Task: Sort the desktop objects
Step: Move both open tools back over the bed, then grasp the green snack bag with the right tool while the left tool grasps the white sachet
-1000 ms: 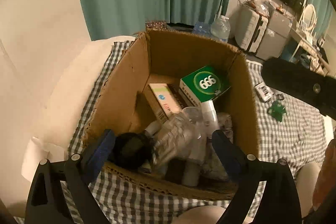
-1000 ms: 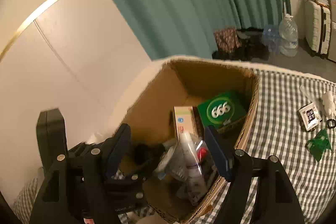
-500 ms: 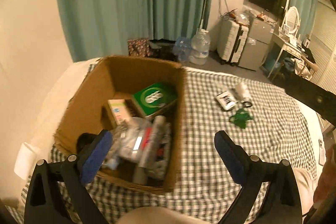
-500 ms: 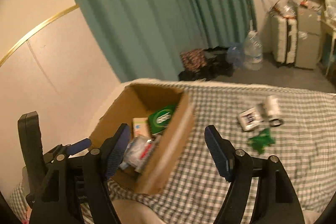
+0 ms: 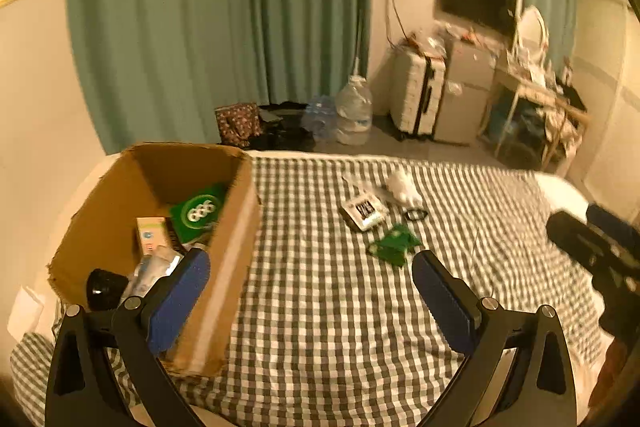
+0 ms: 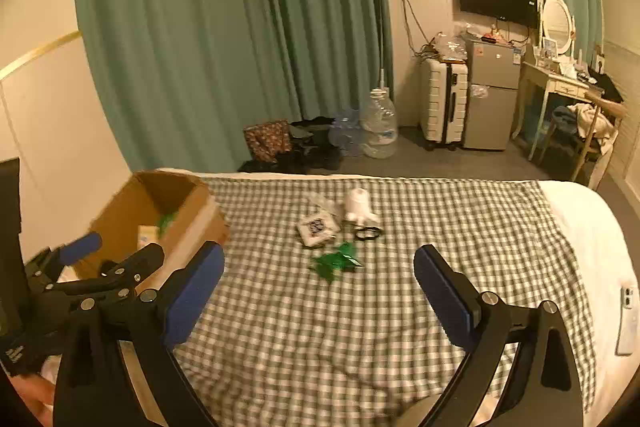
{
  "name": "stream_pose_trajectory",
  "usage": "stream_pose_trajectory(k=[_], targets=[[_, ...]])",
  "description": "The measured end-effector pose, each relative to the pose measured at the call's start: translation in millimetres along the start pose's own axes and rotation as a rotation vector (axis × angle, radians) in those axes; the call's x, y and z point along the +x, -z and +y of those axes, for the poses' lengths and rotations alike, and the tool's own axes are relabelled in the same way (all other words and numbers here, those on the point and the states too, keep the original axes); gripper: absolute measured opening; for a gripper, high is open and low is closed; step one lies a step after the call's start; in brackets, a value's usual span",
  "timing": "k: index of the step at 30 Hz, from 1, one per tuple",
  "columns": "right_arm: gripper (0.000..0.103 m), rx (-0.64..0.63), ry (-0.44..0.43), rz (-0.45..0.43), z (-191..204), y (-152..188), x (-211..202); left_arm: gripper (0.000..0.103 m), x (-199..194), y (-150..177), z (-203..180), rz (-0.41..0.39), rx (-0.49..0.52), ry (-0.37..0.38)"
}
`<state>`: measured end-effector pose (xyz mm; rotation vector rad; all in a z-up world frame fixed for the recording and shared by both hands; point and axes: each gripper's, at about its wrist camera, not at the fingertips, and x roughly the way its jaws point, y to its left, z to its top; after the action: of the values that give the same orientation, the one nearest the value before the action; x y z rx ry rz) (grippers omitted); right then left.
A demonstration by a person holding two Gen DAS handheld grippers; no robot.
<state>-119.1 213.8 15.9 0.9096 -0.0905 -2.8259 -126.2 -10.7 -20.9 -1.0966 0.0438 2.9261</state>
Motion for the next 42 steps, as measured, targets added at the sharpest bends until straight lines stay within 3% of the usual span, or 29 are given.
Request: stream_pose_trajectory(k=[5,14,18,21,24,28,31,33,34,37,42], targets=[[0.096,0.050,0.011,0.006,-26,16,25,0.103,30,9,-17,0.051,0.054,-0.036],[0.096,0.044,-0.034,0.123,-36,56,97,0.103,98,30,-6,0.134,0.012,-0.059],[0.096,0.021,-0.050,0.148,-32,60,133,0.103,131,37,-3,0.169,-0.006,-0.053],[0.096,0.011,-0.063,0.169,-31,57,166,0.103,154,39,4,0.183,-0.024,-0.096],[0.096,0.018,-0.082,0.201,-32,52,202,0.103,176,39,13,0.203,-0.049,-0.063],[0.096,0.022,-0.093,0.249,-31,53,240,0.103,195,39,6,0.176,-0.008,-0.066],[0.084,-0.004,-0.078,0.300,-28,56,267,0.103,209,35,0,0.160,0.024,-0.089],[0.054,-0.003,-0.098,0.351,-29,61,281,0.103,220,33,-1,0.172,0.019,-0.080],[0.049,-0.007,-0.119,0.369,-30,64,285,0.103,225,31,0,0.179,0.012,-0.074],[0.044,0.014,-0.152,0.359,-37,60,279,0.103,236,25,-2,0.194,-0.005,-0.053],[0.043,0.056,-0.067,0.330,-71,55,263,0.103,244,5,-23,0.158,-0.008,0.033]])
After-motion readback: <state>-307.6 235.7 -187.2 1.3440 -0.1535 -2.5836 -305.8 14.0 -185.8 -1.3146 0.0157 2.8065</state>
